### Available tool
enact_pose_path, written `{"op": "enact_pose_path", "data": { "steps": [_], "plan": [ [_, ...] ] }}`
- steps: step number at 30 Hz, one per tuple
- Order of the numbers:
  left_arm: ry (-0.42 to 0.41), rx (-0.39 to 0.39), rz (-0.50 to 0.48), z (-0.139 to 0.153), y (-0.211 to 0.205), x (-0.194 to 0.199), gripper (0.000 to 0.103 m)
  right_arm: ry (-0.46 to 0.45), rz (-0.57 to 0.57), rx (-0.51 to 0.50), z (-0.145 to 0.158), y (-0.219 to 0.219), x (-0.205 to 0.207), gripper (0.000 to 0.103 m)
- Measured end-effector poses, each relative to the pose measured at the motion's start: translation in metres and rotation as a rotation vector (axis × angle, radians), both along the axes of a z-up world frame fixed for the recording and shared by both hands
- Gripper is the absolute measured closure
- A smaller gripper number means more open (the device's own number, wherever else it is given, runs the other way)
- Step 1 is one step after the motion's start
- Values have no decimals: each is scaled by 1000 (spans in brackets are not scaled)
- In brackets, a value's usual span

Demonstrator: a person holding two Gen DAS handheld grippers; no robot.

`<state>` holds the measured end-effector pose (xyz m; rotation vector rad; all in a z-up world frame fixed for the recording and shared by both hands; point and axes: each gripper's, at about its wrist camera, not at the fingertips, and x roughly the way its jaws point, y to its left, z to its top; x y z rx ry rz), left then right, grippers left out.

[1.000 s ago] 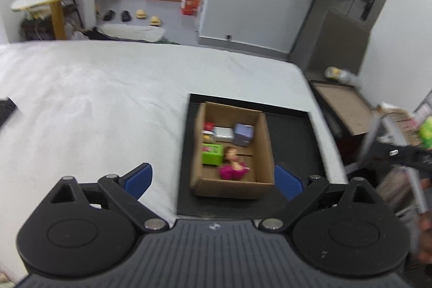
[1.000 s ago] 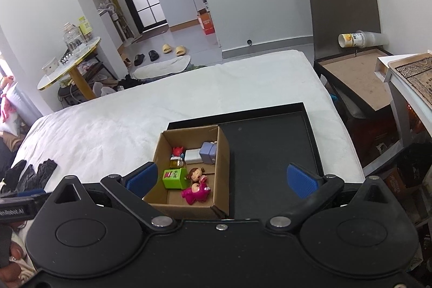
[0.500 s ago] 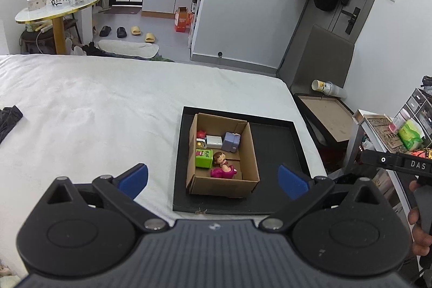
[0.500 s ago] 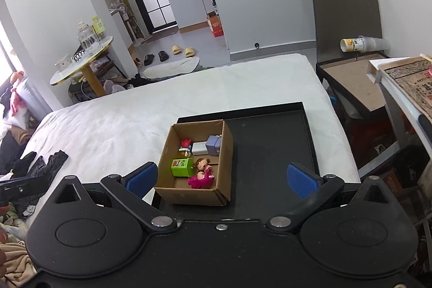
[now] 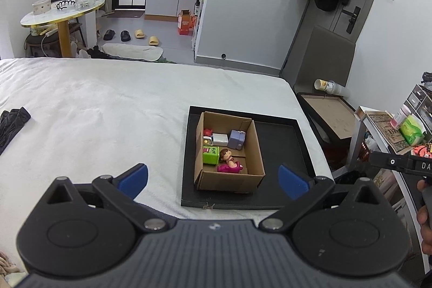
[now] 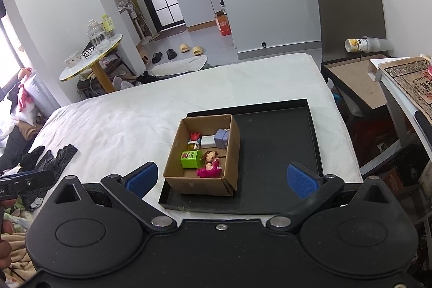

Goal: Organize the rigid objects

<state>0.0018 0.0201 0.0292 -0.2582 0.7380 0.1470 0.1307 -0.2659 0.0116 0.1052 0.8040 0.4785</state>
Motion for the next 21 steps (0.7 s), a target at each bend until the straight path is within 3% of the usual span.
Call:
{"op": "enact_pose_path", "data": {
  "steps": [21],
  "plan": [
    [0, 22, -10, 2, -5, -5, 1, -33, 20, -20, 11, 5, -12, 0]
  ]
}}
